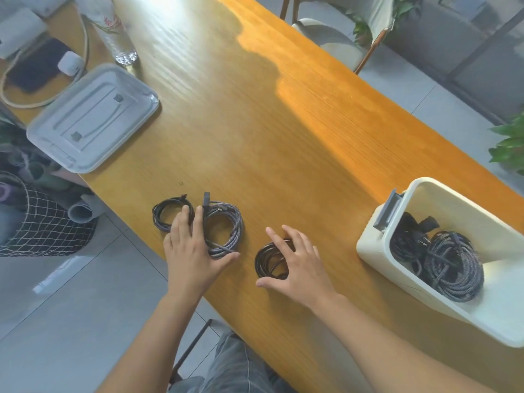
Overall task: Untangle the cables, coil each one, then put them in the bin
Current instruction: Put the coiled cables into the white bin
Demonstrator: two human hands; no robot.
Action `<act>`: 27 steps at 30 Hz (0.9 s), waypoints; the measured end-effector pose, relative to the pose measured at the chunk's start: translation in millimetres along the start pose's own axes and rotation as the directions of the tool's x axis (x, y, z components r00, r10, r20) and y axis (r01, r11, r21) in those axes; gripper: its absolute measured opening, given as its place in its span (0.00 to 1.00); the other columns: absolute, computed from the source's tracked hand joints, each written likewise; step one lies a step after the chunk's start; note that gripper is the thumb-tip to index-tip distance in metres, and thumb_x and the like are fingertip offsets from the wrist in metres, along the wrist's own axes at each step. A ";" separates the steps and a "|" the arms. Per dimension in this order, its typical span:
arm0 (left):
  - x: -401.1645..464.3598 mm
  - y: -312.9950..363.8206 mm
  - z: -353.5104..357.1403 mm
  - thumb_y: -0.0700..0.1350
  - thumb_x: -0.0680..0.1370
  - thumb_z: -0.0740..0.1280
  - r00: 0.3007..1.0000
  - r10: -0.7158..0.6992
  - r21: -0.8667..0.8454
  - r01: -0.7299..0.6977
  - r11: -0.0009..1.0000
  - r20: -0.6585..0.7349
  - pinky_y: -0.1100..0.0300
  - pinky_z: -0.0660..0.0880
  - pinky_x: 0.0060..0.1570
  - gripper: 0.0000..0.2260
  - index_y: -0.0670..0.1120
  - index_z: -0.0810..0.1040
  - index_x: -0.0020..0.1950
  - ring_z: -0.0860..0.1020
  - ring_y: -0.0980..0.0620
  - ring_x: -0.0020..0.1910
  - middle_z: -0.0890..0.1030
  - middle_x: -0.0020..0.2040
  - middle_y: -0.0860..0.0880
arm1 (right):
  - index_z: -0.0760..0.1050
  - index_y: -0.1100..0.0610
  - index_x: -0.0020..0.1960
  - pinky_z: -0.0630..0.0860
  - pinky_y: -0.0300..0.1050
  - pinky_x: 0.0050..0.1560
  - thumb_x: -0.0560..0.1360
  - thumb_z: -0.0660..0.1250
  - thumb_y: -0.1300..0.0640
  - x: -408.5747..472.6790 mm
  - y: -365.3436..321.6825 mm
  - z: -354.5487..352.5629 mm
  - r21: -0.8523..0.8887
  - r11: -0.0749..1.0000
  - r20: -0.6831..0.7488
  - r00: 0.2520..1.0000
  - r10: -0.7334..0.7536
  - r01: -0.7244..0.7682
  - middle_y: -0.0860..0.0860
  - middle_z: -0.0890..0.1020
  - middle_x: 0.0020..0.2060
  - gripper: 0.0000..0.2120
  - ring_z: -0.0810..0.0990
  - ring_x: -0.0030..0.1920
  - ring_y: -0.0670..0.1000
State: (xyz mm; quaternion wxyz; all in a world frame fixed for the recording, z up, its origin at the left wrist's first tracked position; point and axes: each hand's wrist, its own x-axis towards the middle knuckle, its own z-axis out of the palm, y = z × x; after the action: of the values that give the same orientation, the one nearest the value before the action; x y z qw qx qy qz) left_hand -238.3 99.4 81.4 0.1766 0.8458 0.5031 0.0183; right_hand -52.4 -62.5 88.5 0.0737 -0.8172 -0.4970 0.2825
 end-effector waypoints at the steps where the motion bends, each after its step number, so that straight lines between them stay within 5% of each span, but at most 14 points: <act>1: -1.8 -0.1 0.8 0.72 0.66 0.75 0.999 0.026 0.008 -0.026 1.000 -0.019 0.38 0.65 0.71 0.55 0.44 0.60 0.83 0.61 0.37 0.79 0.61 0.81 0.40 | 0.48 0.34 0.83 0.59 0.59 0.79 0.70 0.62 0.21 -1.9 -0.2 3.2 0.001 1.000 -0.016 1.000 -0.006 0.006 0.48 0.56 0.83 0.47 0.53 0.82 0.54; 7: -20.3 -0.7 8.4 0.65 0.70 0.77 0.994 0.015 -0.056 -0.021 0.998 -0.108 0.41 0.69 0.70 0.49 0.41 0.63 0.81 0.68 0.37 0.71 0.68 0.73 0.39 | 0.68 0.36 0.77 0.66 0.61 0.72 0.80 0.52 0.30 -0.7 -4.9 23.0 -0.049 0.999 -0.169 0.986 0.011 -0.020 0.50 0.70 0.77 0.29 0.64 0.78 0.57; 13: -27.8 -1.8 9.0 0.62 0.71 0.77 0.986 -0.100 -0.169 0.077 0.983 -0.130 0.41 0.69 0.70 0.48 0.41 0.60 0.81 0.65 0.37 0.71 0.66 0.71 0.38 | 0.81 0.45 0.62 0.77 0.58 0.60 0.81 0.70 0.54 -0.3 10.5 32.0 0.160 0.986 -0.419 0.908 0.018 0.054 0.48 0.77 0.68 0.11 0.77 0.61 0.52; 16: -28.8 -4.0 11.9 0.63 0.71 0.77 0.988 -0.099 -0.145 0.082 0.986 -0.117 0.40 0.68 0.71 0.48 0.40 0.62 0.81 0.65 0.37 0.71 0.67 0.71 0.38 | 0.84 0.48 0.57 0.78 0.57 0.58 0.76 0.74 0.63 0.6 15.5 35.6 0.211 0.977 -0.437 0.897 0.058 0.040 0.47 0.79 0.66 0.14 0.77 0.58 0.50; 19: -27.5 -2.4 10.5 0.63 0.71 0.77 0.987 -0.026 -0.061 0.017 0.998 -0.158 0.41 0.64 0.74 0.46 0.40 0.65 0.80 0.65 0.37 0.75 0.67 0.74 0.38 | 0.83 0.48 0.61 0.75 0.59 0.65 0.76 0.71 0.69 1.3 17.4 38.8 0.157 0.986 -0.403 0.915 0.006 0.063 0.47 0.79 0.69 0.21 0.75 0.70 0.53; 23: -22.0 3.7 13.4 0.69 0.73 0.71 0.992 0.043 -0.020 -0.045 0.999 -0.118 0.41 0.61 0.76 0.47 0.41 0.63 0.81 0.60 0.38 0.80 0.62 0.80 0.39 | 0.75 0.51 0.72 0.63 0.59 0.77 0.79 0.57 0.56 -6.4 18.1 33.9 0.109 0.990 -0.304 0.951 -0.057 0.094 0.48 0.71 0.77 0.23 0.64 0.79 0.51; 27: -11.2 4.0 18.9 0.79 0.69 0.59 0.999 0.042 0.030 -0.041 0.999 -0.034 0.40 0.54 0.80 0.56 0.41 0.56 0.84 0.53 0.40 0.83 0.56 0.84 0.39 | 0.58 0.52 0.84 0.50 0.57 0.82 0.80 0.54 0.31 -10.7 24.4 22.5 -0.010 0.987 -0.131 0.979 -0.157 0.157 0.50 0.58 0.83 0.39 0.52 0.83 0.51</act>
State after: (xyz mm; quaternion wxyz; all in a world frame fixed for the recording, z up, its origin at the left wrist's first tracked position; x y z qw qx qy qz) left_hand -236.5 82.8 66.6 0.1549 0.8582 0.4886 0.0292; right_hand -49.3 -87.3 64.3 0.1289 -0.7921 -0.5540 0.2214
